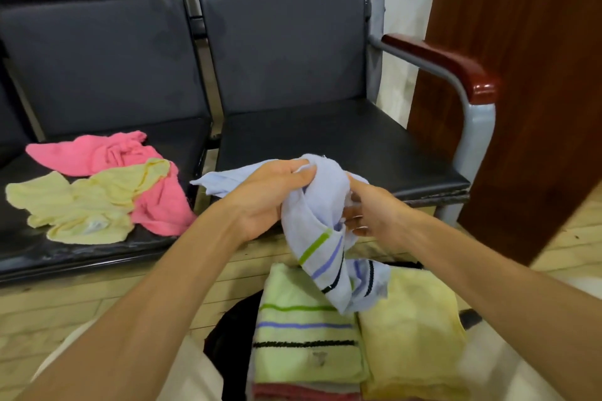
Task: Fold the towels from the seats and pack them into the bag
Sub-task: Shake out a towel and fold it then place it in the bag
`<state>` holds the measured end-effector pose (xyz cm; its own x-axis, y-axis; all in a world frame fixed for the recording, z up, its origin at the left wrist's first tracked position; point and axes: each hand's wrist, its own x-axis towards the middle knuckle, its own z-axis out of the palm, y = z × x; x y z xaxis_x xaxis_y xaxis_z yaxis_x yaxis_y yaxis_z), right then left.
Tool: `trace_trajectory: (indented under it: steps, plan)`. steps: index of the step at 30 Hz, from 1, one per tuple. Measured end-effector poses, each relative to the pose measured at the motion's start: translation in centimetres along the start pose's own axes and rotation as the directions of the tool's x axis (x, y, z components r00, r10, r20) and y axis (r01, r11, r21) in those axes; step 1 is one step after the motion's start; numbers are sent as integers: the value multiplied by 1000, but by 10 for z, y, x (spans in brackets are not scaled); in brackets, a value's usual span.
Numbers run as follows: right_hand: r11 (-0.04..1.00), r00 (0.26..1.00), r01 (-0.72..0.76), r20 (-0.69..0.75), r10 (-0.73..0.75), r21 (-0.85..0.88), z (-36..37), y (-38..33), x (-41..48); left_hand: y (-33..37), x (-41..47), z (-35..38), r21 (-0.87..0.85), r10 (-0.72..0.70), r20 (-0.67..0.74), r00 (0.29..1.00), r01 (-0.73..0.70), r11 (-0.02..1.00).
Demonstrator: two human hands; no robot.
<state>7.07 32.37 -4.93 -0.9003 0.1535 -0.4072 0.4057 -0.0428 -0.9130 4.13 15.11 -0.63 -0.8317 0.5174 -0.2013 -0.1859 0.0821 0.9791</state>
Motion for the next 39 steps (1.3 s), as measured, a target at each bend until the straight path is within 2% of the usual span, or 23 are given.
trace_trajectory:
  steps: [2, 4, 6, 7, 10, 12, 14, 16, 18, 19, 20, 21, 23, 26, 29, 31, 35, 37, 39]
  plan:
    - [998, 996, -30, -83, 34, 47, 0, 4, 2, 1, -8, 0, 42, 25, 46, 999, -27, 999]
    - [999, 959, 15, -284, -3, 43, -2, 11, 6, 1, -12, -1, 65, 40, 70, 997, -45, 997]
    - [986, 886, 112, -436, -156, -126, -6, 19, 11, -1, -14, -2, 65, 47, 77, 996, -52, 996]
    - [971, 868, 116, -455, -202, -209, -9, 24, 12, 0, -15, -3, 61, 48, 78, 996, -53, 997]
    - [886, 877, 39, -409, -253, -463, -17, 37, 19, 2, -15, -9, 54, 63, 23, 998, -64, 997]
    - [768, 876, 91, -316, -364, -633, -21, 42, 23, 3, -12, -13, 17, 68, -40, 997, -67, 998]
    - [696, 870, 167, -228, -437, -698, -22, 37, 22, 1, -7, -15, -45, 45, -127, 991, -51, 998]
    - [767, 888, 188, -228, -400, -614, -20, 30, 24, -4, 2, -15, -101, -8, -241, 970, -17, 995]
    - [947, 937, 181, -246, -248, -266, -20, 17, 18, -8, 8, -16, -172, -69, -341, 938, 10, 985]
    - [985, 966, 165, -192, -173, -59, -22, 11, 13, -9, 10, -15, -223, -97, -368, 925, 13, 975]
    - [985, 979, 158, -139, -148, 70, -27, 6, 8, -10, 10, -15, -271, -114, -373, 921, 10, 963]
    - [979, 981, 170, -114, -157, 116, -32, 1, 2, -11, 11, -15, -315, -125, -363, 923, 5, 949]
    - [976, 972, 179, -175, -156, 123, -44, -8, -5, -13, 8, -11, -348, -133, -310, 941, 18, 937]
    - [942, 967, 176, -230, -111, 286, -57, -10, -12, -17, 8, -7, -267, -96, -271, 958, 21, 963]
    - [950, 976, 114, -213, -52, 292, -63, -9, -18, -20, 13, -2, -79, -58, -280, 958, 37, 996]
    - [941, 970, 138, -236, -65, 308, -67, -13, -23, -21, 14, -1, 89, -53, -223, 973, 74, 993]
    - [895, 897, 336, -390, -210, 292, -83, -19, -32, -35, 13, 0, 403, -178, -139, 974, 220, 888]
    - [905, 866, 361, -441, -236, 225, -87, -14, -33, -42, 7, 5, 491, -228, -108, 968, 252, 834]
    - [925, 857, 360, -435, -275, 125, -88, -10, -33, -48, 3, 6, 587, -238, -147, 960, 279, 760]
